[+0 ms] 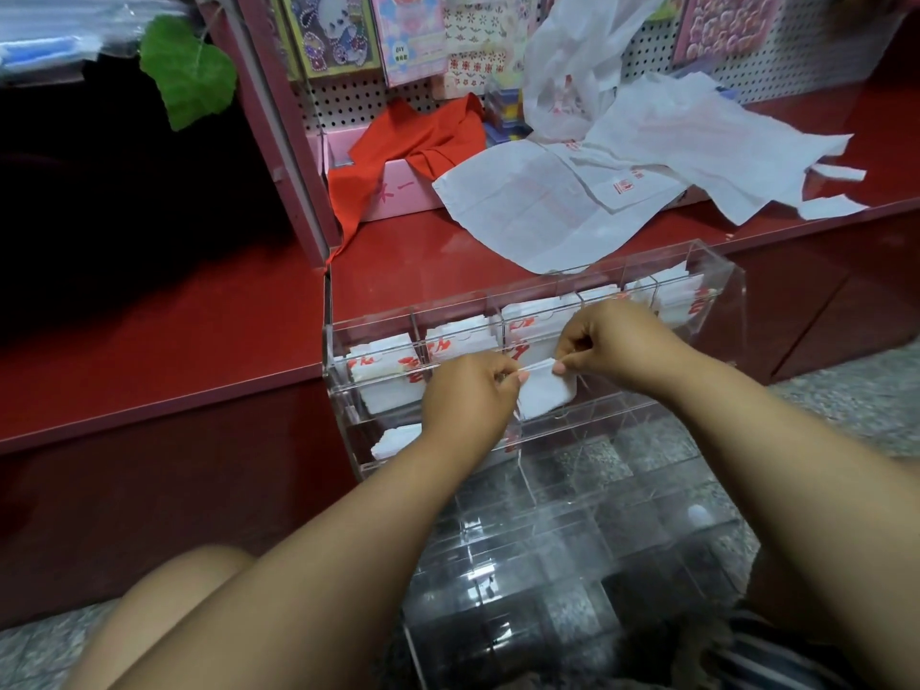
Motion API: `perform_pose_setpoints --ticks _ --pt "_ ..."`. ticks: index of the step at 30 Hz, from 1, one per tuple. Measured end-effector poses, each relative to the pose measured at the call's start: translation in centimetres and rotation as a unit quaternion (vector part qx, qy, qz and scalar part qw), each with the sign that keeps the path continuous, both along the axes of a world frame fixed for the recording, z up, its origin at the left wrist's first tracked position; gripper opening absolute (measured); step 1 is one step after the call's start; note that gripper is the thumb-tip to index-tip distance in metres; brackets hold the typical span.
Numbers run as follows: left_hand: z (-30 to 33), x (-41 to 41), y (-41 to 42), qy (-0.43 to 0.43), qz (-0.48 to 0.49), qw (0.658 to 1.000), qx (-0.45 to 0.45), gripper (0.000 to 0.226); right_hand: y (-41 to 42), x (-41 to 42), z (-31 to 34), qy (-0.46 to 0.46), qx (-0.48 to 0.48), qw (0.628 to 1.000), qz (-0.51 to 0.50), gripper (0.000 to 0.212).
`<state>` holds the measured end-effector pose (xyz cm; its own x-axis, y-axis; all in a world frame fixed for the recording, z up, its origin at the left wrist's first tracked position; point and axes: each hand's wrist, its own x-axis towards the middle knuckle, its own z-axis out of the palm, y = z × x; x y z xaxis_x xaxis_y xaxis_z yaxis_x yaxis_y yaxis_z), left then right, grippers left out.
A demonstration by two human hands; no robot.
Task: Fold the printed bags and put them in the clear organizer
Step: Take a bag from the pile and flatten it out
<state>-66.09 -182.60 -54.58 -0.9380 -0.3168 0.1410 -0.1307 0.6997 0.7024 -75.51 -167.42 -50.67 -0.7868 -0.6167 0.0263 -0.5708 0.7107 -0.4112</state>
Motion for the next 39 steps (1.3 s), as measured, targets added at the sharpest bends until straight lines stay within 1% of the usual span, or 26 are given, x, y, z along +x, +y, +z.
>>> perform_pose_setpoints --ticks 4,7,9,12,14,16,18,20,23,25,26,28,29,31,32,33,35,36,37,39 --pt "-0.2 -0.3 0.5 0.011 -0.001 1.0 0.017 0.015 0.0 -0.3 -0.3 0.04 0.038 0.998 -0.005 0.01" --pt "-0.2 -0.6 0.5 0.033 0.006 0.999 0.023 0.015 0.3 -0.6 0.6 0.062 0.044 0.997 -0.013 0.016" --pt "-0.4 -0.8 0.5 0.031 0.005 0.999 0.019 0.016 0.3 -0.7 0.8 0.071 0.056 0.996 -0.012 0.015" --pt "-1.3 -1.1 0.3 -0.024 -0.015 1.0 -0.01 0.02 -0.3 -0.4 -0.2 0.092 0.114 0.989 -0.003 0.004" --pt "-1.8 -1.1 0.1 -0.073 -0.034 0.997 -0.02 0.021 -0.8 -0.1 -1.1 0.088 0.172 0.981 0.005 0.009" --pt "-2.0 -1.2 -0.1 -0.093 -0.043 0.994 -0.023 0.024 -1.1 -0.1 -1.1 0.077 0.207 0.975 0.014 0.012" --pt "-1.3 -1.2 -0.3 -0.078 -0.041 0.996 -0.032 0.026 -1.3 -0.2 -0.3 0.067 0.184 0.981 0.011 0.017" --pt "0.0 -1.1 -0.5 -0.041 -0.036 0.997 -0.048 0.029 -1.5 -0.1 0.7 0.094 0.134 0.987 -0.002 0.023" --pt "2.3 -0.8 -1.4 0.041 -0.02 0.996 -0.072 0.035 -2.3 0.2 2.2 0.158 0.039 0.986 -0.041 0.03" --pt "3.8 -0.6 -2.4 0.113 0.002 0.99 -0.089 0.038 -3.0 -0.7 3.1 0.16 -0.027 0.984 -0.075 0.031" --pt "4.4 -0.6 -3.1 0.144 0.02 0.985 -0.093 0.035 -3.4 -1.6 3.5 0.157 -0.045 0.983 -0.085 0.03" --pt "4.9 -0.8 -4.9 0.172 0.061 0.978 -0.102 0.031 -4.4 -3.8 3.5 0.146 -0.045 0.984 -0.088 0.031" --pt "4.8 -1.0 -5.9 0.169 0.072 0.977 -0.109 0.033 -4.8 -4.8 3.2 0.125 -0.036 0.987 -0.095 0.039" --pt "4.4 -1.2 -7.9 0.141 0.088 0.979 -0.115 0.04 -5.8 -6.5 2.6 0.072 -0.021 0.99 -0.122 0.057" --pt "4.3 -1.2 -8.7 0.127 0.098 0.981 -0.112 0.04 -6.4 -7.1 2.3 0.062 -0.005 0.988 -0.138 0.062" --pt "4.2 -1.2 -9.3 0.116 0.11 0.982 -0.101 0.038 -6.9 -7.8 1.9 0.062 0.017 0.986 -0.152 0.063" --pt "4.2 -1.1 -9.9 0.108 0.128 0.983 -0.069 0.03 -7.7 -8.8 1.4 0.073 0.061 0.98 -0.173 0.05" --pt "4.3 -1.1 -10.0 0.107 0.135 0.983 -0.058 0.028 -8.2 -9.0 1.4 0.072 0.068 0.978 -0.182 0.044" --pt "4.4 -1.1 -10.1 0.107 0.137 0.984 -0.05 0.027 -8.6 -9.3 1.3 0.062 0.06 0.978 -0.19 0.041" --pt "4.5 -1.0 -10.1 0.102 0.136 0.985 -0.039 0.026 -9.7 -9.8 0.9 0.053 0.031 0.976 -0.207 0.022"
